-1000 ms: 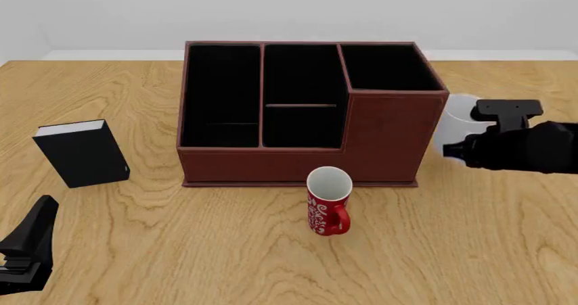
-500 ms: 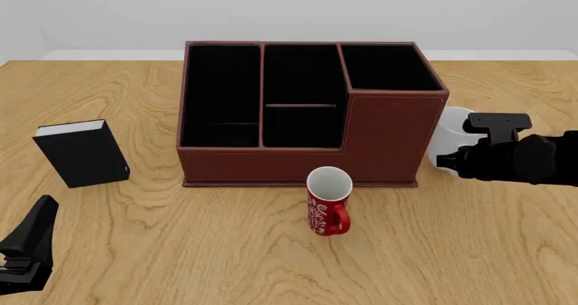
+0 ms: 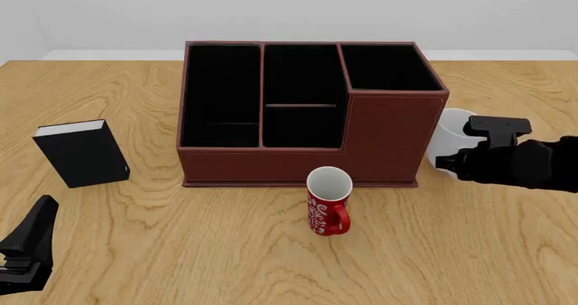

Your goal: Pick up the white mug and place it to the right of the caddy.

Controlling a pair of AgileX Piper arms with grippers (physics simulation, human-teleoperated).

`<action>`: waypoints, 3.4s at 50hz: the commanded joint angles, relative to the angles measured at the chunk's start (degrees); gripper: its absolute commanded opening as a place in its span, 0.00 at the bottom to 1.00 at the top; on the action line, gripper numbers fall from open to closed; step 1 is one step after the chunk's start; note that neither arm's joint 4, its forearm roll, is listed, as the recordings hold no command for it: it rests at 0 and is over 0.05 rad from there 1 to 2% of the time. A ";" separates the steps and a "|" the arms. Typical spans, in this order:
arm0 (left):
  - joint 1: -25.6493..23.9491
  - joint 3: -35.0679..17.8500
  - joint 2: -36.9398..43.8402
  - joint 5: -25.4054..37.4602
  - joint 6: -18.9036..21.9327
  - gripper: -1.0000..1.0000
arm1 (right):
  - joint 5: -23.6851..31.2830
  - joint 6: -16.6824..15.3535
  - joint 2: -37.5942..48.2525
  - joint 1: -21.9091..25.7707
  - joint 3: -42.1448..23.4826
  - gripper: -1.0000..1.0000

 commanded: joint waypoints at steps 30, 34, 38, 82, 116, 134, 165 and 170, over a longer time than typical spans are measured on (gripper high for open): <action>0.00 0.00 0.00 0.00 0.00 1.00 | -2.69 -0.02 4.64 -0.87 0.79 1.00; 0.00 0.00 0.00 0.00 0.00 1.00 | -2.56 0.06 4.36 -0.75 0.85 1.00; 0.00 0.00 0.00 0.00 0.00 1.00 | -2.62 -0.14 4.24 -0.87 0.99 1.00; 0.00 0.00 0.00 0.00 0.00 1.00 | -1.31 1.12 -2.11 0.17 4.00 1.00; 0.00 0.00 0.00 0.00 0.00 1.00 | 0.39 2.25 -11.00 0.02 8.33 1.00; 0.00 0.00 0.00 0.00 0.00 1.00 | 0.70 3.91 -15.26 1.29 10.79 1.00; 0.00 0.00 0.00 0.00 0.00 1.00 | 3.46 3.59 -23.78 0.60 13.94 1.00; 0.00 0.00 0.00 0.00 0.00 1.00 | 5.16 3.70 -26.61 0.94 14.22 1.00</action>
